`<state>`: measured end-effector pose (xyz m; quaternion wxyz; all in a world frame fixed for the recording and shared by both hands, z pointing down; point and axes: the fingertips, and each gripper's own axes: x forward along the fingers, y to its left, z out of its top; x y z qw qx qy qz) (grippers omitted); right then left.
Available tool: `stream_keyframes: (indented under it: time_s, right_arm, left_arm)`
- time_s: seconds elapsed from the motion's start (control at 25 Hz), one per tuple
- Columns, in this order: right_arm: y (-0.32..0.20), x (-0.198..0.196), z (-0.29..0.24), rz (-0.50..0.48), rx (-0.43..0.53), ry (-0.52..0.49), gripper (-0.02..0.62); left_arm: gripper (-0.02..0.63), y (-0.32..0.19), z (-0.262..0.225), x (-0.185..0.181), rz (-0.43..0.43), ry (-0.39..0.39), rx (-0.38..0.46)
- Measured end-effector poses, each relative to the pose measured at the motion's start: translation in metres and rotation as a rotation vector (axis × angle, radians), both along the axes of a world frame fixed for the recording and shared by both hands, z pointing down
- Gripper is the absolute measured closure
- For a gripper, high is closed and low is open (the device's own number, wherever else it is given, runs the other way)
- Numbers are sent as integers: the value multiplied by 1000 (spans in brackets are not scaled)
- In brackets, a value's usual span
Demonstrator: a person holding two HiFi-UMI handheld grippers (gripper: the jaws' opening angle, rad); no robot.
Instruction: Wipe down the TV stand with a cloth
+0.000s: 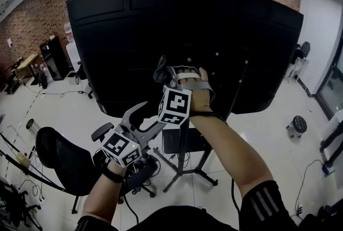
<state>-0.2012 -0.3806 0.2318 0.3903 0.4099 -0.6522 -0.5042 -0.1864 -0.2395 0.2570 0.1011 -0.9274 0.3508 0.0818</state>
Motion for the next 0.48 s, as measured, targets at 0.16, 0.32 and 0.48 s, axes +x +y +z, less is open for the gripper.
stream_keyframes:
  time_s: [0.16,0.32,0.48]
  right_arm:
    - [-26,-4,4,106,11,169,565]
    - [-42,-9,12,158,0,259,566]
    - [-54,-16,15,171,8,288,566]
  left_arm:
    - [301,-2,4,-20,1,27,-1]
    - [301,-6,8,-42,-13,36,-4]
    - [301,-9,9,-59,-29,41,-10]
